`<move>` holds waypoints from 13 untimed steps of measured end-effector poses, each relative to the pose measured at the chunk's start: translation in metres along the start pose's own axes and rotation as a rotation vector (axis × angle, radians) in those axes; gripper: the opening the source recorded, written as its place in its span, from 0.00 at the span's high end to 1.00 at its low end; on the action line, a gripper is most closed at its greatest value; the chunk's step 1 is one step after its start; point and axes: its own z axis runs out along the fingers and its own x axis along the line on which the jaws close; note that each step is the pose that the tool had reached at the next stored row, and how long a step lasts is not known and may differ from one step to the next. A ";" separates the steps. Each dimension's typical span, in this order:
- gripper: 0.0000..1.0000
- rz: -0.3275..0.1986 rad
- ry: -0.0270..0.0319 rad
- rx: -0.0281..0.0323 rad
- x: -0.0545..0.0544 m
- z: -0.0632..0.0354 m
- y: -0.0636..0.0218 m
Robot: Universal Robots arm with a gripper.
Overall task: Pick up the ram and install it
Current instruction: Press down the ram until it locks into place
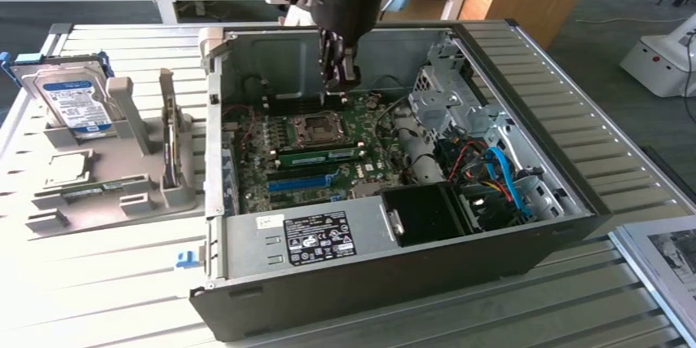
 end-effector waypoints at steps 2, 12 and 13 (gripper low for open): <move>0.89 0.000 0.0000 -0.0001 0.000 -0.0001 -0.0023; 0.89 0.000 -0.0001 -0.0002 0.000 -0.0004 -0.0082; 0.89 0.000 0.0000 -0.0002 0.000 -0.0004 -0.0082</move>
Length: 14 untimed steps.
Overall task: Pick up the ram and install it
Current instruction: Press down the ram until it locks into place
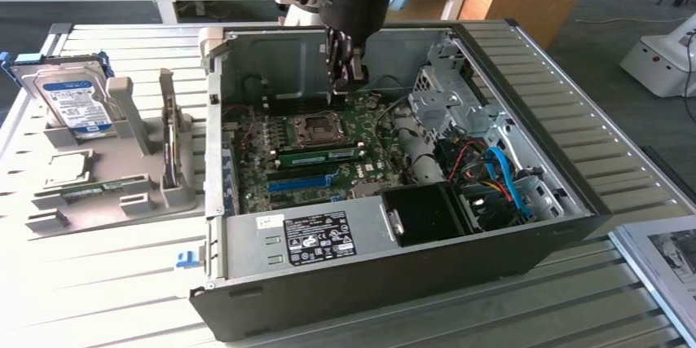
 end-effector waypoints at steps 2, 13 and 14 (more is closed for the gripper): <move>0.89 0.000 0.0000 0.0000 0.000 0.0000 0.0000; 0.89 0.019 -0.0010 0.0001 0.000 0.0000 0.0000; 0.89 0.028 -0.0014 0.0001 0.000 0.0000 0.0000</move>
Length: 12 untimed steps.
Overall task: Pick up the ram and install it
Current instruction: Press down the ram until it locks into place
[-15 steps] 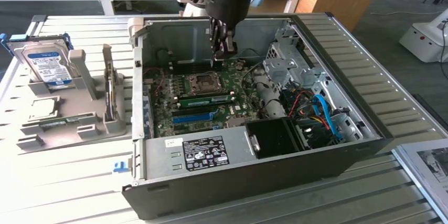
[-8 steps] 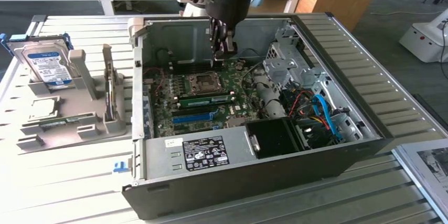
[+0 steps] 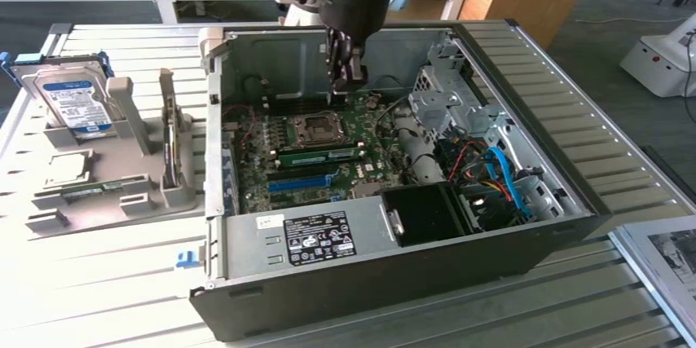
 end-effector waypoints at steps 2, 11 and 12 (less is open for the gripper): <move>0.89 0.024 -0.0013 0.0001 0.000 0.0000 0.0000; 0.89 0.144 -0.0074 0.0003 0.000 0.0000 0.0000; 0.89 0.158 -0.0081 0.0004 0.000 0.0000 0.0000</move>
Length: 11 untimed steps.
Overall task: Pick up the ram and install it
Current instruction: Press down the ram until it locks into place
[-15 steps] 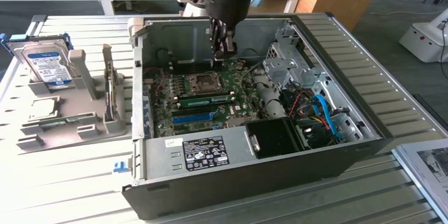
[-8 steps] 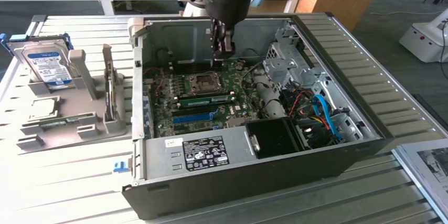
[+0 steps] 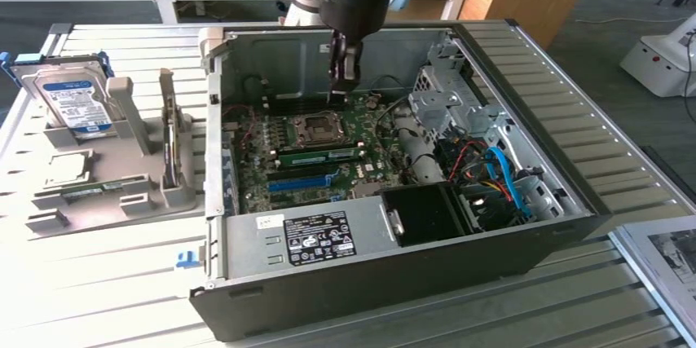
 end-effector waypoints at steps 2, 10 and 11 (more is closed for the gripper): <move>0.89 0.030 -0.0014 0.0000 0.000 0.0000 0.0000; 0.89 0.160 -0.0080 0.0004 0.000 0.0000 0.0000; 0.89 0.177 -0.0089 0.0005 0.000 0.0000 0.0000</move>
